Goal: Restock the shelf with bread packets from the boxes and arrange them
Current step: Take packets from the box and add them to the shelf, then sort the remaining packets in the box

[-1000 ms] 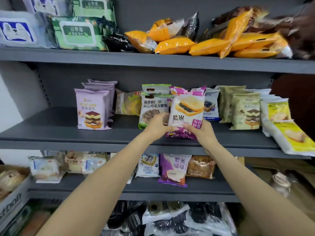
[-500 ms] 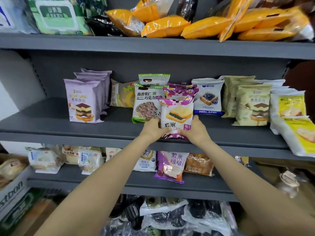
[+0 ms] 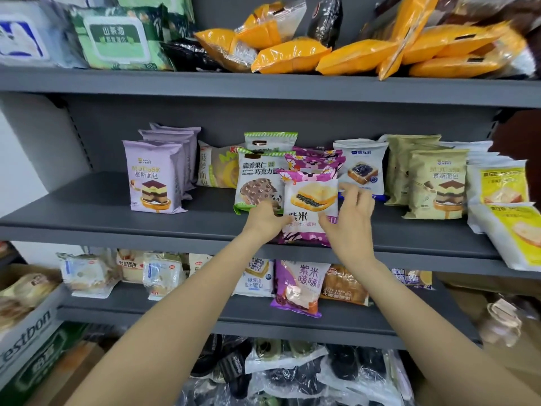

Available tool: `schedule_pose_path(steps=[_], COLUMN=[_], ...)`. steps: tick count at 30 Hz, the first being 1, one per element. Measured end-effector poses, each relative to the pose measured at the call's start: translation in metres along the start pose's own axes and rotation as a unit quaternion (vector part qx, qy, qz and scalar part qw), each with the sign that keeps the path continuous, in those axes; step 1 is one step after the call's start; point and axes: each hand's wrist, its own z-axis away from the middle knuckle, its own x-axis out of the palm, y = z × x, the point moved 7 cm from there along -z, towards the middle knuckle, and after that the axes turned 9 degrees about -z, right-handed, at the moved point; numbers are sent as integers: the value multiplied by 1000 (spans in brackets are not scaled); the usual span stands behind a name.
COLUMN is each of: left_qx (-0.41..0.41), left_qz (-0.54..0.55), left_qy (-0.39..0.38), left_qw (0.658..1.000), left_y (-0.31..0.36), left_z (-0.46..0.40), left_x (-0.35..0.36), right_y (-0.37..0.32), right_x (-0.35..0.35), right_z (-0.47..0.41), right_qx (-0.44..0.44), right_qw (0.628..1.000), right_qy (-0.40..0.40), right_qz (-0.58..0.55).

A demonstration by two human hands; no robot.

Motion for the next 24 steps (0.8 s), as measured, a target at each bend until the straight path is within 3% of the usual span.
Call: schedule_pose_path(steps=[5,10,15,24], left_qx=[-14,-85,-202,-394], left_qz=[39,2,-88,-190], left_qy=[60,171,278,335], left_qw=[997,982,935,835], left_y=[-19,-93,-204,-424], left_z=[15,50,132,321], left_x=[-41,-117,-224,-392], right_y=[-64,-127,-222,-457], right_x=[31,114,214,375], right_z=[14,28,76,251], right_qx=[-104,-127,-158,-259], right_qw=[984,947,887,751], right_qy=[-113,-267,-407,-574], right_qz=[-91,-127,-153,-199])
